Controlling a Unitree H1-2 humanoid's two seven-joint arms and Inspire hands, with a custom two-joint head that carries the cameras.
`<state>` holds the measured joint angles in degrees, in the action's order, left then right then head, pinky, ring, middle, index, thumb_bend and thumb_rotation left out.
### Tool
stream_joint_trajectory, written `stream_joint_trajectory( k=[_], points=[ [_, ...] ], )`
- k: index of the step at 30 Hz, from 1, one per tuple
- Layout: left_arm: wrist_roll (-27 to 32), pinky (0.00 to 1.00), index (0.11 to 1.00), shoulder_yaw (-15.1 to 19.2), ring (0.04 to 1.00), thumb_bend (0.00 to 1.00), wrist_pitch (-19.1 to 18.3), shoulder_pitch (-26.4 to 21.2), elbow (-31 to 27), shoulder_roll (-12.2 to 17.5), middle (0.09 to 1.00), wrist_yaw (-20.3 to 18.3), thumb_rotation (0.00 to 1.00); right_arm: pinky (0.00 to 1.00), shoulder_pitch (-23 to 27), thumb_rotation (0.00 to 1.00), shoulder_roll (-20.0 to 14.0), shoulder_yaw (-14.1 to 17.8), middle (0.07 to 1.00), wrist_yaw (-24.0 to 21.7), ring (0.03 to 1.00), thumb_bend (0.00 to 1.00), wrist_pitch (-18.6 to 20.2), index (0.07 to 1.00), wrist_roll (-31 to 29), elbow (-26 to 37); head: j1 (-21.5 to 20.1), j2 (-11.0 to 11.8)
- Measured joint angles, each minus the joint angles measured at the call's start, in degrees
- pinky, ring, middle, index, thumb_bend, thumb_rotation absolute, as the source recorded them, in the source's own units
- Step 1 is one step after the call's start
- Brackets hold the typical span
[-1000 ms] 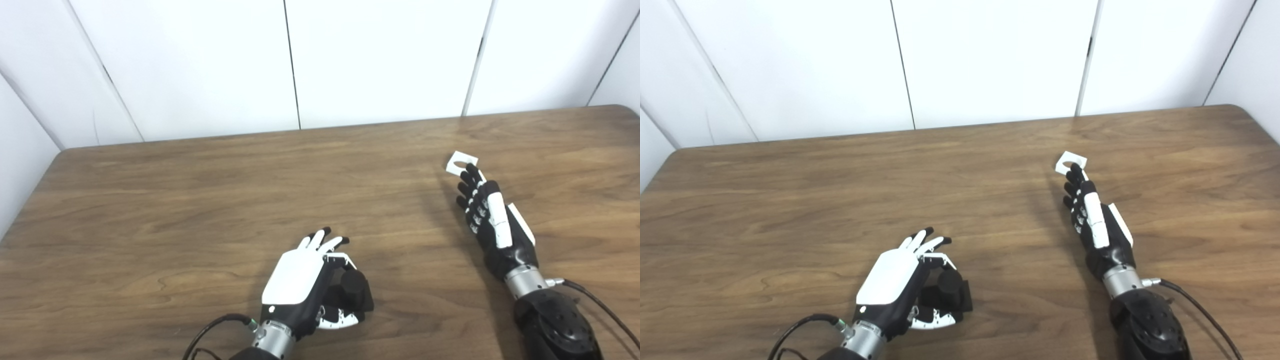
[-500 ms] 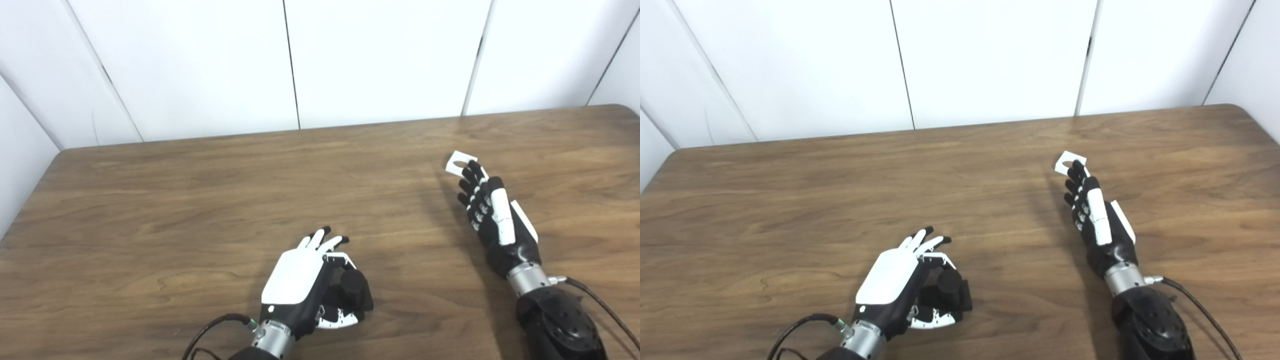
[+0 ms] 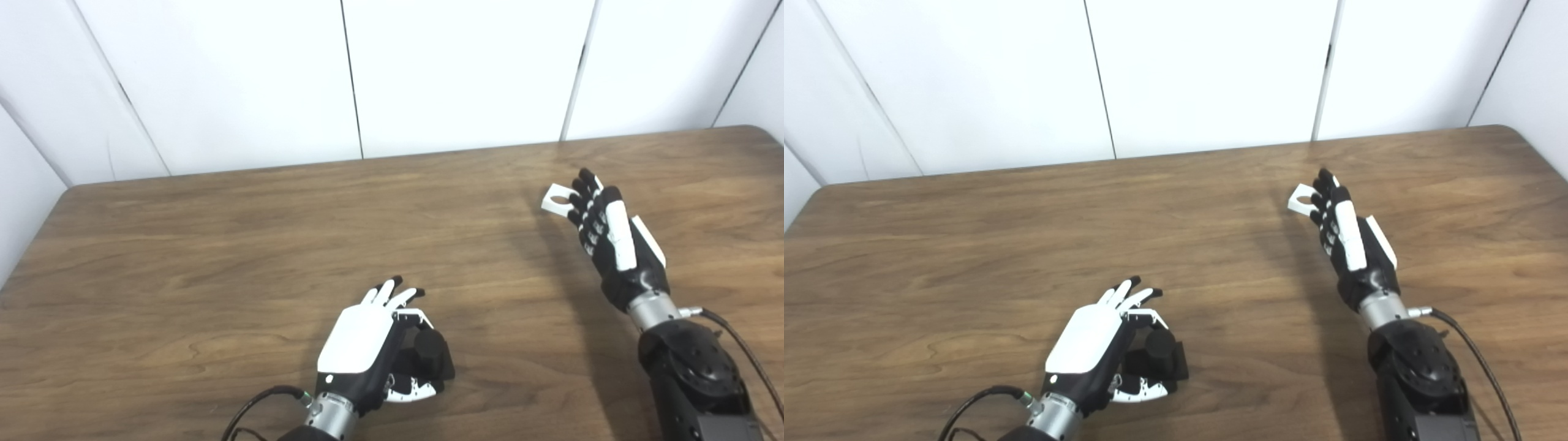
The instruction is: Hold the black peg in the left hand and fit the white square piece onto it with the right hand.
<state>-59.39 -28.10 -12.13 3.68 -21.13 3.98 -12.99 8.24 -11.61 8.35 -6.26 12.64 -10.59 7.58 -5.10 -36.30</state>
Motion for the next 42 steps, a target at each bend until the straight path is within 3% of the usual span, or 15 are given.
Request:
stream_joint_trajectory(
  k=[3, 16, 27, 31, 36, 42],
  points=[
    [0.00, 0.98, 0.489, 0.00, 1.000, 0.52, 0.10, -0.02, 0.15, -0.02, 0.908, 0.08, 0.07, 1.00, 0.73, 0.91, -0.08, 0.20, 1.000, 0.00, 1.000, 0.63, 0.91, 1.000, -0.02, 0.00, 0.00, 0.18],
    [0.01, 0.98, 0.489, 0.04, 1.000, 0.52, 0.11, 0.04, 0.22, -0.14, 0.906, 0.32, 0.07, 1.00, 5.34, 0.90, -5.90, -0.63, 1.000, -0.17, 1.000, 0.68, 3.21, 1.000, 3.86, -2.45, -0.35, 1.14],
    [0.16, 0.98, 0.489, 0.33, 1.000, 0.52, 0.88, 0.20, 0.75, 0.00, 0.911, 1.75, 0.07, 1.00, 8.71, 0.83, -10.04, -4.57, 1.000, -0.33, 1.000, 0.64, 1.95, 1.000, 12.75, -7.85, -1.14, 2.11],
    [0.16, 0.98, 0.489, 0.34, 1.000, 0.52, 1.12, 0.23, 0.81, 0.01, 0.912, 1.82, 0.07, 1.00, 10.36, 0.75, -11.63, -5.65, 1.000, -0.40, 1.000, 0.64, 1.88, 1.000, 15.66, -9.50, -1.14, 2.20],
    [0.16, 0.99, 0.489, 0.39, 1.000, 0.52, 1.19, 0.24, 0.84, -0.02, 0.915, 1.79, 0.07, 1.00, 11.60, 0.78, -14.88, -9.24, 1.000, -0.65, 1.000, 0.71, 1.77, 1.000, 22.05, -10.82, -1.05, 2.55],
    [0.35, 0.99, 0.489, 0.83, 1.000, 0.52, 1.49, 0.46, 0.91, -0.02, 0.913, 2.08, 0.07, 1.00, 13.05, 0.76, -17.65, -11.73, 1.000, -0.48, 1.000, 0.70, 1.42, 1.000, 28.74, -13.40, -1.23, 2.73]
  ],
)
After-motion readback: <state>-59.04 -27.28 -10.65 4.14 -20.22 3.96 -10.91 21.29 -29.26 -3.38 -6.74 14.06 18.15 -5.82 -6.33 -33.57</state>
